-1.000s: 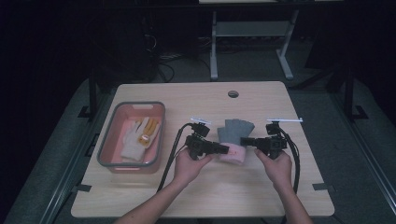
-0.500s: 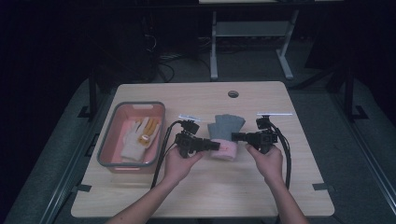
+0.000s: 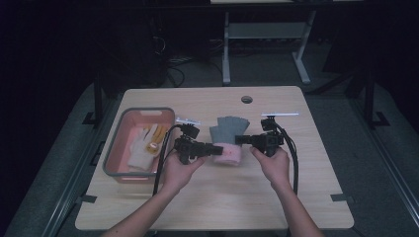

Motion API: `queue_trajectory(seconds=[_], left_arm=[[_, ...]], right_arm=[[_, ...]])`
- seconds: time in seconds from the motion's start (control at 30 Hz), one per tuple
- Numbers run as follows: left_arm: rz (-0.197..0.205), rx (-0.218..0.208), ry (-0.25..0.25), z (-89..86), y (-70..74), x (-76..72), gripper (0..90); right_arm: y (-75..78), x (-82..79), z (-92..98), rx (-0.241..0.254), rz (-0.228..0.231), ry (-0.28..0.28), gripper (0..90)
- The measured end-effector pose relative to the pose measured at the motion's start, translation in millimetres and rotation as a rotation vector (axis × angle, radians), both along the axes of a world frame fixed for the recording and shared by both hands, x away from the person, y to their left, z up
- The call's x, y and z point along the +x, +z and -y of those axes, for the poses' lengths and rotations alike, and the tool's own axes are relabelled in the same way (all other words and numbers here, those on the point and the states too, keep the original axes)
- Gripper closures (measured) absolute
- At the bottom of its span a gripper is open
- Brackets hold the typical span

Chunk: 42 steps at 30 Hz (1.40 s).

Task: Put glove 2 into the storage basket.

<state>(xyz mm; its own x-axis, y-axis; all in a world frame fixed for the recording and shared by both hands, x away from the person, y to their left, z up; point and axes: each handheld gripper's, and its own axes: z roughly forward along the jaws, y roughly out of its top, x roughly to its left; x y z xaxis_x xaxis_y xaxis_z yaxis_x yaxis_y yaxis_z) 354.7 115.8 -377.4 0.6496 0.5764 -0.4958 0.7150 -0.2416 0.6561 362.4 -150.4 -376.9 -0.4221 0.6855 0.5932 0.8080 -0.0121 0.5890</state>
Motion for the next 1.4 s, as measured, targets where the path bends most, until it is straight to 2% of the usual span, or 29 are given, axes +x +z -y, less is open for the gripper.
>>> queue_trajectory(seconds=[0.47, 1.03, 1.4], left_arm=[[0.018, 0.009, 0.026, -25.0, 8.5, 0.3, 61.9], [0.025, -0.007, 0.068, -56.3, 17.2, 1.1, 62.0], [0.034, -0.007, 0.087, -74.6, 23.3, 1.1, 62.1]], right_arm=[[7.4, 10.6, -25.0, 0.012, 0.0, 0.031, 79.0], [17.7, 22.1, -56.1, 0.016, 0.005, 0.073, 79.0], [21.1, 26.9, -72.9, 0.043, 0.014, 0.088, 79.0]])
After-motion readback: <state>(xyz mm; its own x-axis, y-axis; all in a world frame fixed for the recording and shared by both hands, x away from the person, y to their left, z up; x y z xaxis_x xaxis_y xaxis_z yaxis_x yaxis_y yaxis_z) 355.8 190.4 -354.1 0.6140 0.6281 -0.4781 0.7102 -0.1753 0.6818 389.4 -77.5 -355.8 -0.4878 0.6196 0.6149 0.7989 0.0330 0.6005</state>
